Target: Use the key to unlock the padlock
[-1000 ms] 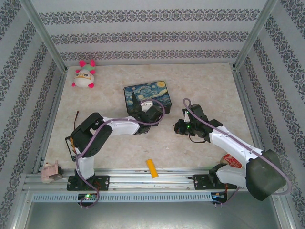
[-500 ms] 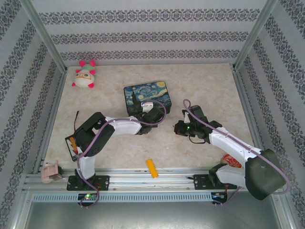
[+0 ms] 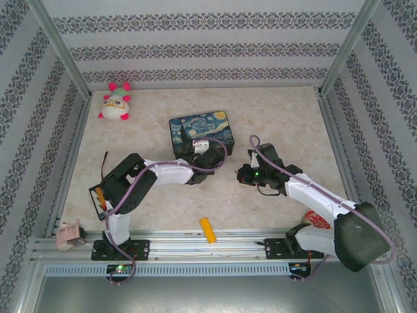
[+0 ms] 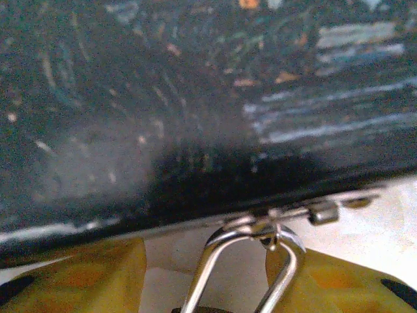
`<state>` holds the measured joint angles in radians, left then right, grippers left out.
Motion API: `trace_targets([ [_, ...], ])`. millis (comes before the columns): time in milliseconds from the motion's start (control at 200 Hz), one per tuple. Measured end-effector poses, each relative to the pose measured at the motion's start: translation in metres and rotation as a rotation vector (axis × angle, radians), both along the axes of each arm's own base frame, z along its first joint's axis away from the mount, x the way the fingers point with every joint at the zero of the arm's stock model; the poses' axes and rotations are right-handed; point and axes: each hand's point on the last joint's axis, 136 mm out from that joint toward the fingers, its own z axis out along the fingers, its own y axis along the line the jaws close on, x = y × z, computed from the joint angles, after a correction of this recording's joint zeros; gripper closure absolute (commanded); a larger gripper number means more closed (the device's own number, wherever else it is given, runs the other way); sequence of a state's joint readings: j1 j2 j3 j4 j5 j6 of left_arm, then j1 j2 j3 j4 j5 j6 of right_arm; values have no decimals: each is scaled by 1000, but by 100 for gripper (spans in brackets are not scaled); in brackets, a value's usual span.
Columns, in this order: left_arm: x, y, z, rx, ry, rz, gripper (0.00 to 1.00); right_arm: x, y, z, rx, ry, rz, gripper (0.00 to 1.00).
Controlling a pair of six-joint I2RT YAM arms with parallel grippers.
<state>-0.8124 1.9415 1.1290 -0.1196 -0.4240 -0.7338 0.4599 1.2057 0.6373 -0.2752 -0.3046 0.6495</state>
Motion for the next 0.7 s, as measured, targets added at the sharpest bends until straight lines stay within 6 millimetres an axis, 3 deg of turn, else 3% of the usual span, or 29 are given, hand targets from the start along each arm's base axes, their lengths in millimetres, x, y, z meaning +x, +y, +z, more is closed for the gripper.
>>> trace_targets([
  [280, 0, 0, -10, 22, 19, -3, 54, 1, 0, 1, 3, -2, -2, 100],
  [700, 0, -2, -10, 23, 22, -19, 79, 2, 1, 2, 8, -13, -2, 100],
])
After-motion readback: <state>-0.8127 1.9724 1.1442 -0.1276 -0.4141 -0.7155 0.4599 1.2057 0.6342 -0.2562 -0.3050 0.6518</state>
